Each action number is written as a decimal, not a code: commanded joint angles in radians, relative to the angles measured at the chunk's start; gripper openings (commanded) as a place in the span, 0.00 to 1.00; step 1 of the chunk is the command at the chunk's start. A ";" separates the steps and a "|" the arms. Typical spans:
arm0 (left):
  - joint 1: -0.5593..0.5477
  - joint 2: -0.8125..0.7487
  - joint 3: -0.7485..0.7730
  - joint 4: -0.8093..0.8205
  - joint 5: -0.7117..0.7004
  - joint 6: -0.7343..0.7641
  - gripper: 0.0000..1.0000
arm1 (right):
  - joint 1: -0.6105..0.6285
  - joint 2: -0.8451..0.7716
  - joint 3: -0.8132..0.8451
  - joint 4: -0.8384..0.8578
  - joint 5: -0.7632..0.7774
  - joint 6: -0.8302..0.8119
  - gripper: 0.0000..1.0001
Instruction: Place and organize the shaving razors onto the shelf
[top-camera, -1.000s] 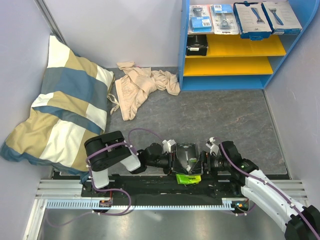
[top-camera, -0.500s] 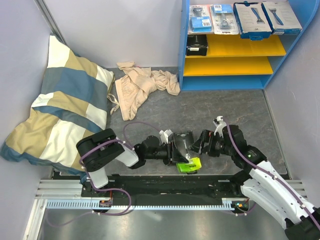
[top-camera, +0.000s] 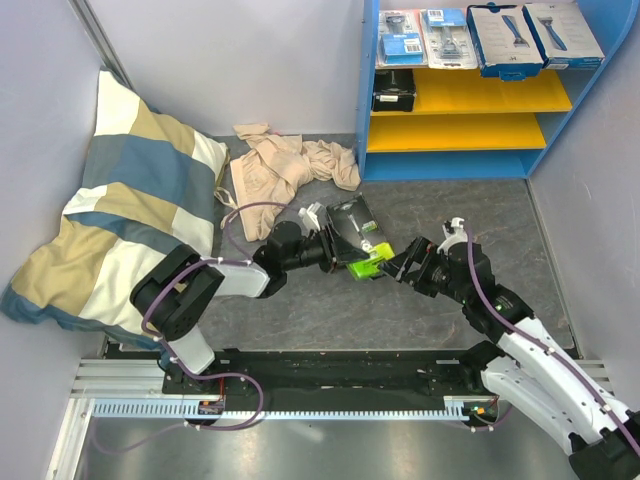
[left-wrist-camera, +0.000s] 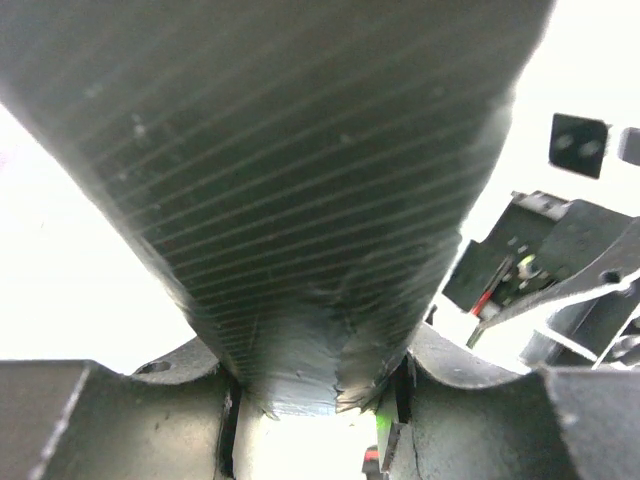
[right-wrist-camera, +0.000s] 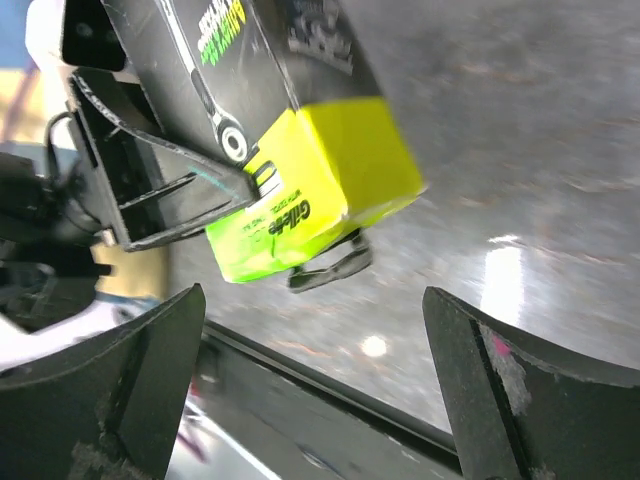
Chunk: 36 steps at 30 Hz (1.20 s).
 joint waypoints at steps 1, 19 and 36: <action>0.017 -0.032 0.136 0.099 0.047 0.022 0.19 | -0.008 0.026 -0.050 0.295 -0.055 0.155 0.98; 0.109 0.073 0.257 0.313 0.120 -0.171 0.18 | -0.171 0.141 -0.171 0.787 -0.116 0.318 0.98; 0.107 0.125 0.331 0.356 0.148 -0.242 0.17 | -0.177 0.299 -0.150 1.071 -0.126 0.335 0.94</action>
